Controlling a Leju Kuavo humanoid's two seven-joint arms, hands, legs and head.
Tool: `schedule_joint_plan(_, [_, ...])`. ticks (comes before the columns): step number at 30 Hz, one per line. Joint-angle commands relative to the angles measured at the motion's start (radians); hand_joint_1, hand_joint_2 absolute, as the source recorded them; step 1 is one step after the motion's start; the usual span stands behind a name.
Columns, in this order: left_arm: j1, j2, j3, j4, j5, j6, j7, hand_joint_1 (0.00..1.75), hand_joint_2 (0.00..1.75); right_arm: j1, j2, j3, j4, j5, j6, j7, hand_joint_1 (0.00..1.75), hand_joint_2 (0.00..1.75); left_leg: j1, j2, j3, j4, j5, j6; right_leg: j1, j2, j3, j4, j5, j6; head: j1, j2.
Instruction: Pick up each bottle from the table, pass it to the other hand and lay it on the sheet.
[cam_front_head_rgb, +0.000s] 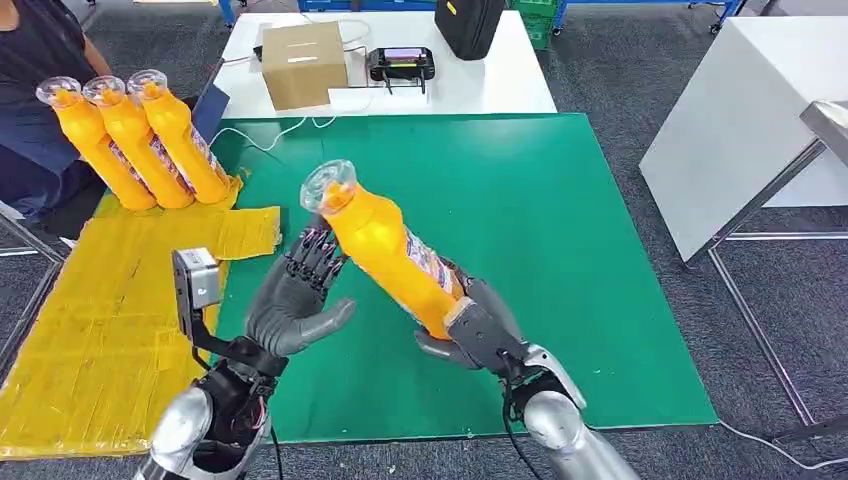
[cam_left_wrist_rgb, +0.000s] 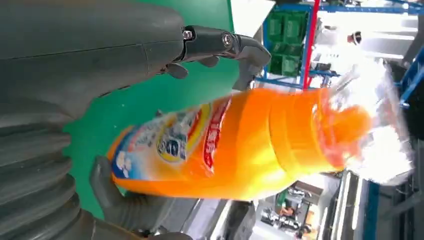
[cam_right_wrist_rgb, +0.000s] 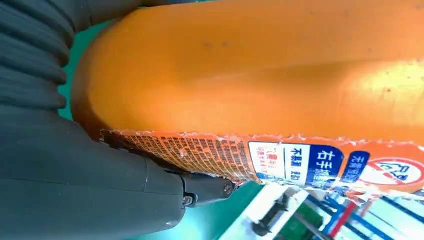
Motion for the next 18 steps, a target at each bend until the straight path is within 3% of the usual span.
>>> schedule_joint_plan(1, [-0.063,-0.004,-0.087,0.041,-0.001,0.011,-0.001,0.0,1.75,-0.167,0.032,0.155,0.169,0.04,-0.079,0.004,1.75,1.75,0.001,0.001,0.001,0.0,0.0,-0.001,0.0,0.005,0.0,0.0,0.0,-0.001,0.0,0.0])
schedule_joint_plan(6, [-0.069,-0.009,-0.102,0.034,-0.002,0.012,0.001,0.0,1.75,-0.19,0.046,0.176,0.187,0.041,-0.086,0.006,1.75,1.75,0.001,0.001,0.002,0.001,-0.001,-0.001,0.001,0.007,0.002,0.0,0.0,-0.002,0.0,0.0])
schedule_joint_plan(7, [-0.094,-0.028,-0.119,0.034,-0.007,0.023,-0.002,0.0,1.75,-0.244,0.113,0.179,0.234,0.075,-0.07,0.021,1.75,1.75,0.001,0.001,0.001,0.0,-0.001,-0.001,0.0,0.005,0.001,0.0,0.0,-0.002,0.0,0.0])
schedule_joint_plan(9, [-0.109,-0.034,-0.137,0.037,-0.008,0.043,-0.003,0.0,1.75,-0.274,0.14,0.204,0.264,0.072,-0.084,0.032,1.75,1.75,0.001,0.003,0.0,0.002,-0.001,-0.001,0.0,0.007,-0.001,0.002,0.0,-0.002,0.0,0.0])
schedule_joint_plan(18, [-0.144,-0.024,-0.182,0.066,-0.085,0.127,-0.043,0.0,1.75,-0.334,0.154,0.367,0.343,0.095,-0.143,0.034,1.75,1.75,0.001,0.002,0.001,0.0,0.0,-0.001,0.001,0.006,0.0,0.001,0.0,-0.002,0.0,0.0])
